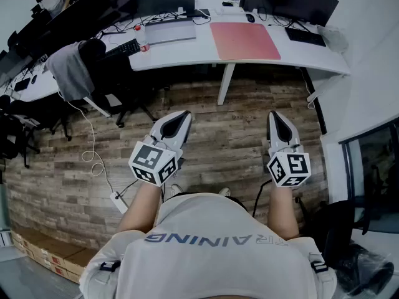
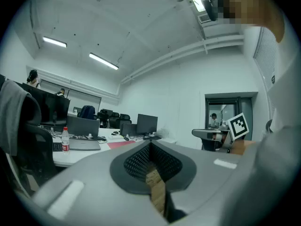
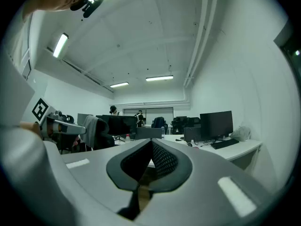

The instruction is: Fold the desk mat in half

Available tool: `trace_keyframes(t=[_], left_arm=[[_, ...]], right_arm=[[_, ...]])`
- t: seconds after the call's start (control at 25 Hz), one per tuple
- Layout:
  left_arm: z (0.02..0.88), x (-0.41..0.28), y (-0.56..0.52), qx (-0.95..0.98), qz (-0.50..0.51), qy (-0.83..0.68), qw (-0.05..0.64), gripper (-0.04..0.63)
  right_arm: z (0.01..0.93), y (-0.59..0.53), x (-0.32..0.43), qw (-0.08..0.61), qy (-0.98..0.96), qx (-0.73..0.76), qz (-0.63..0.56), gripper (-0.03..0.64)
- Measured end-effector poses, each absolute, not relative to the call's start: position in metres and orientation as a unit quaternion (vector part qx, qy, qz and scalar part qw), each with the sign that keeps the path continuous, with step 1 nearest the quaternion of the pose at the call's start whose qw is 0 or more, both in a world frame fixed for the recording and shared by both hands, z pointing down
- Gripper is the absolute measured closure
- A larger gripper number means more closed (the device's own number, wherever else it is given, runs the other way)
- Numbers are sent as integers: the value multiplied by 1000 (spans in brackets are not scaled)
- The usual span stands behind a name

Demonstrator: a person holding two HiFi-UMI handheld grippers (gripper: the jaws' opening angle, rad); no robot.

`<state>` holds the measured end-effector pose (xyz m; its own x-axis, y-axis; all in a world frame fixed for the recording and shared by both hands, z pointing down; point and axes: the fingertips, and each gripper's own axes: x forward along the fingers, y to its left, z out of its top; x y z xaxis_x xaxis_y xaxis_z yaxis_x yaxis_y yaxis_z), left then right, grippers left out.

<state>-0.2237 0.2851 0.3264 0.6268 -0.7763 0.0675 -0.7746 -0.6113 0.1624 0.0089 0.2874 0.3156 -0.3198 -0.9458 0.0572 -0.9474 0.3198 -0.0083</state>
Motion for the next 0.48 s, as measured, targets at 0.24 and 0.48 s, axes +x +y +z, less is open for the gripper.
trace_keyframes(t=[0.24, 0.48], left_arm=[[325, -220, 288, 899, -4, -429, 88, 597], [327, -215, 288, 900, 0, -426, 89, 597]], right_arm=[[316, 291, 12, 26, -812, 583, 21, 603], [316, 292, 14, 29, -813, 582, 18, 603]])
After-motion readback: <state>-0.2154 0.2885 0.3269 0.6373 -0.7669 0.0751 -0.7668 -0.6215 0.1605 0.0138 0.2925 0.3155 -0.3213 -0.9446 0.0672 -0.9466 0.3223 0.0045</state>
